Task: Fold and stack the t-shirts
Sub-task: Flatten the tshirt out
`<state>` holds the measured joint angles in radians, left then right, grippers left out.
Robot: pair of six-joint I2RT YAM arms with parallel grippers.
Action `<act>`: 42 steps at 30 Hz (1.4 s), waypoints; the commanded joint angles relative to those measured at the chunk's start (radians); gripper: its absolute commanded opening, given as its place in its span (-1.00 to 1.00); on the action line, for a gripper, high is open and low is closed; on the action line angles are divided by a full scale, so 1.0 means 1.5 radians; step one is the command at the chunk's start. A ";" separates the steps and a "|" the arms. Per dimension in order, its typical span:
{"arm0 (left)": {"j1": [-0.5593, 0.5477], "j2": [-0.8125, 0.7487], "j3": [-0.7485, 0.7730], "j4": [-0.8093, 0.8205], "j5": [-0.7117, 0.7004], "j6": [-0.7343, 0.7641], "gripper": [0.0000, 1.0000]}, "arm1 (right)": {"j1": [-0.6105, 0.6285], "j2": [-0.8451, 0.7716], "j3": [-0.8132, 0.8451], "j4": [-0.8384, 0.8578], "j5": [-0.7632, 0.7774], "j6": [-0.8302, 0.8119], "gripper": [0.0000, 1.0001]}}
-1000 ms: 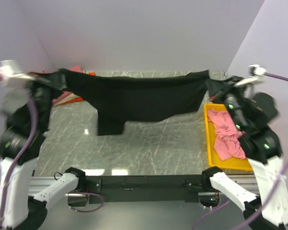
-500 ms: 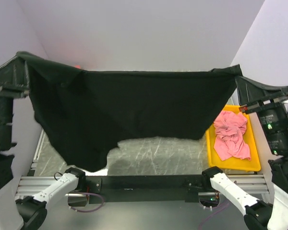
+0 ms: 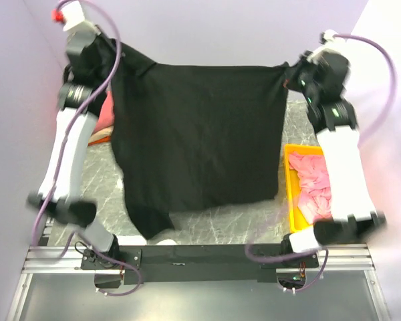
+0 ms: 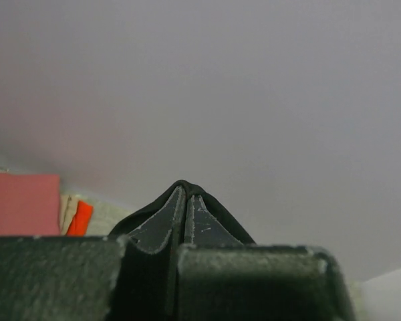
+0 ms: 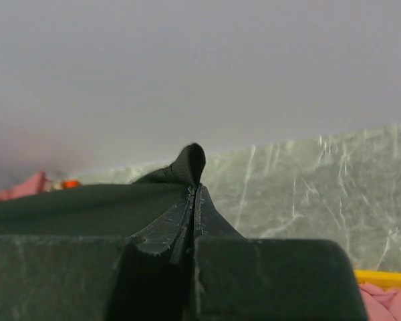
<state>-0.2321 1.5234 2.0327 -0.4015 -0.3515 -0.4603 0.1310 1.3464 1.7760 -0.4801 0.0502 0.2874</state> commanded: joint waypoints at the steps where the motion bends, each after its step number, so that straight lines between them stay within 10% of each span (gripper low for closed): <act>1: 0.058 0.083 0.143 0.045 0.117 0.018 -0.99 | -0.025 0.066 0.113 0.054 -0.079 -0.013 -1.00; 11: 0.063 0.072 0.156 0.131 0.150 0.095 -0.99 | -0.042 0.070 0.199 0.043 -0.103 -0.064 -1.00; 20: 0.063 -0.167 -0.347 0.222 0.227 0.160 -0.99 | -0.048 -0.084 -0.200 0.100 -0.141 -0.059 -1.00; 27: 0.063 -0.306 -0.745 0.193 0.245 -0.044 -0.99 | -0.048 -0.170 -0.494 0.097 -0.141 0.028 -1.00; 42: 0.029 -0.343 -0.985 -0.015 0.208 -0.326 -0.99 | -0.050 -0.133 -0.767 0.055 -0.168 0.144 -1.00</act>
<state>-0.1806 1.0561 0.5583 -0.3664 -0.0162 -0.8692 0.0628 1.1492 0.6437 -0.3885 -0.2031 0.4690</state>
